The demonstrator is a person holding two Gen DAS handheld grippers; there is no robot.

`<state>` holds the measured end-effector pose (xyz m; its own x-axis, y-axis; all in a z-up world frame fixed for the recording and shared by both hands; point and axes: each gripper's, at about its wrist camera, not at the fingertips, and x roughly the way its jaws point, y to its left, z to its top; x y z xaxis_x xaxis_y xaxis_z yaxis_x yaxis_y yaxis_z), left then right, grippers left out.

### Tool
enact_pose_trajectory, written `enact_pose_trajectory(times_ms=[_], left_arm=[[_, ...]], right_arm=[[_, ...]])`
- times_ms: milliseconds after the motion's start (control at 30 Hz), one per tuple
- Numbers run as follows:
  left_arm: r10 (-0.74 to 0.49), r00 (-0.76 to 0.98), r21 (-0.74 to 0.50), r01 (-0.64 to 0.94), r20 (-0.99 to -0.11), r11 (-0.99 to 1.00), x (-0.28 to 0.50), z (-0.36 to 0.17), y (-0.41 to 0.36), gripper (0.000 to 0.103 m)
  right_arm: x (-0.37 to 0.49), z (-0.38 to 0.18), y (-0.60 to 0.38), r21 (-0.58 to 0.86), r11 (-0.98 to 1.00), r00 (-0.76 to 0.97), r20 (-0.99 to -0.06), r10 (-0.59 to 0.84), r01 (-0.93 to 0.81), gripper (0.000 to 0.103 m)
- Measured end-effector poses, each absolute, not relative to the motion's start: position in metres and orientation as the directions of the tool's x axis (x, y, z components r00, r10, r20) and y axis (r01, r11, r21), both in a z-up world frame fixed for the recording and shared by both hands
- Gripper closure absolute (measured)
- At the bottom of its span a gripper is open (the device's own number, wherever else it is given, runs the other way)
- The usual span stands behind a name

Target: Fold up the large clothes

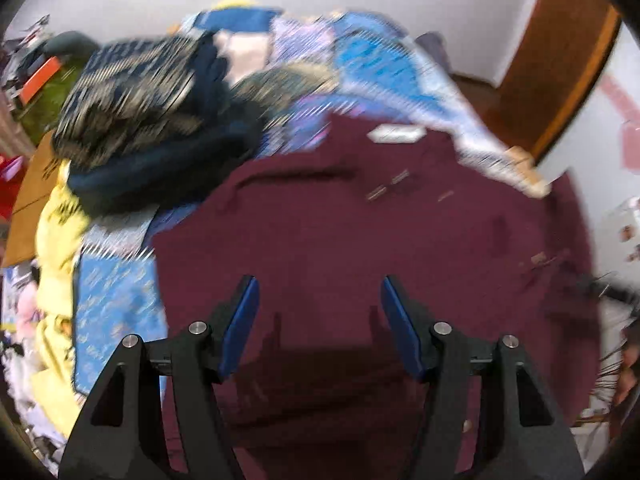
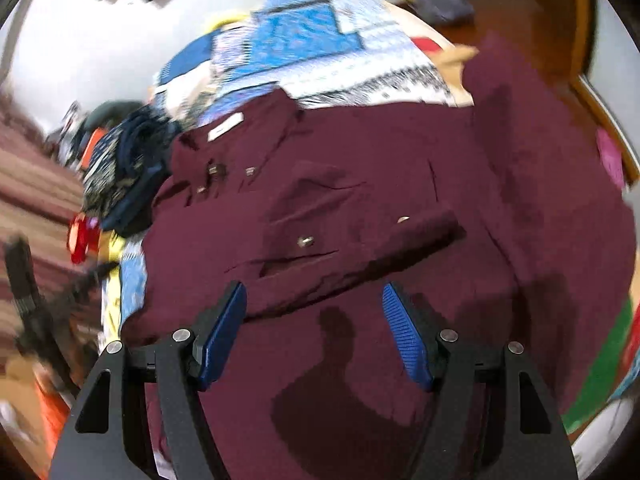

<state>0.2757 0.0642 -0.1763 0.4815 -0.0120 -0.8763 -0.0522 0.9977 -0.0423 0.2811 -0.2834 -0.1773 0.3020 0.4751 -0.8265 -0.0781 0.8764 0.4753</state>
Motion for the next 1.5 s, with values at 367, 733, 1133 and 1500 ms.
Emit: enact_pose_trajectory(times_ms=[367,733,1133,1500], left_arm=[[-0.041,0.393,-0.087,-0.098,-0.919,0.991,0.250,-0.240,0.119,0.041],[-0.114,0.390,-0.142,-0.044,-0.914,0.989,0.226,-0.226,0.103,0.041],[-0.101,0.434,-0.094,0.038,-0.895,0.995,0.221,-0.211,0.041,0.040],[-0.092,0.456,-0.121,-0.034,-0.885,0.992,0.216,-0.204,0.043,0.040]], right_arm=[[0.307,-0.214,-0.284,0.470,0.864,0.271,-0.868,0.416,0.180,0.048],[0.307,-0.140,-0.281,0.352,0.934,0.494,-0.803,0.334,-0.059,0.087],[0.294,-0.157,-0.280,0.052,0.990,0.506,-0.855,0.112,-0.131,0.081],[0.265,-0.161,-0.301,-0.018,0.981,0.431,-0.900,0.068,-0.193,0.071]])
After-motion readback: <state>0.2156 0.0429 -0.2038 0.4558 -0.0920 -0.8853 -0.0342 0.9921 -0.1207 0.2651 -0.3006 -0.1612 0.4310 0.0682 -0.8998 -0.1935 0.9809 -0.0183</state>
